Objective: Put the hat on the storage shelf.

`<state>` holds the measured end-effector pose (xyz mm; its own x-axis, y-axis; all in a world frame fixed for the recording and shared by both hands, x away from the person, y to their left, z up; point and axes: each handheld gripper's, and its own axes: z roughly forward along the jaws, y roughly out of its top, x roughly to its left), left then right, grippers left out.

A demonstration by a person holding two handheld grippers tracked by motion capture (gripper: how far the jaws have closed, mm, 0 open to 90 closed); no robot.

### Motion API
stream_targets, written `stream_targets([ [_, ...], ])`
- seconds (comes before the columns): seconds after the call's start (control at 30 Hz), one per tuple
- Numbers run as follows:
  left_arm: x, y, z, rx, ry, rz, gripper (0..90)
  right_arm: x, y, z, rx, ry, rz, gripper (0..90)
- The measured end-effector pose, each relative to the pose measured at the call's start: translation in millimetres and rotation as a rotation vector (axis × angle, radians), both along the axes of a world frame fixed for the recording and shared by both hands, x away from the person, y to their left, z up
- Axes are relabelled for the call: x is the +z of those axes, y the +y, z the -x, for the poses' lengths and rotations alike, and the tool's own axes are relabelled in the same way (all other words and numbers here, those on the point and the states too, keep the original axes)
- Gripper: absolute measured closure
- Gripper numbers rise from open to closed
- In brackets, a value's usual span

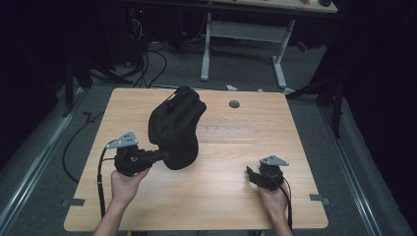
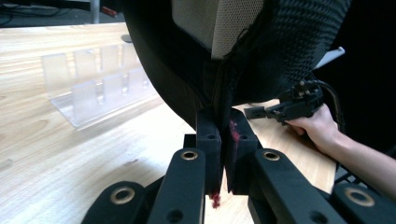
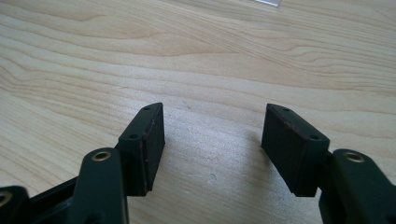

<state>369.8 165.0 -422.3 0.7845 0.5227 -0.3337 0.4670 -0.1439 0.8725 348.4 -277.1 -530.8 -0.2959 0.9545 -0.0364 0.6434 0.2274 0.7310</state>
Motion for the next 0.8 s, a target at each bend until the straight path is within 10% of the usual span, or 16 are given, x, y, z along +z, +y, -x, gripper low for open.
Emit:
stream_targets([
  [0.8,11.6,6.3,-27.7,0.143,-0.041,0.027,86.1,-0.2,-0.7,-1.0,-0.013,0.009,-0.017,38.0],
])
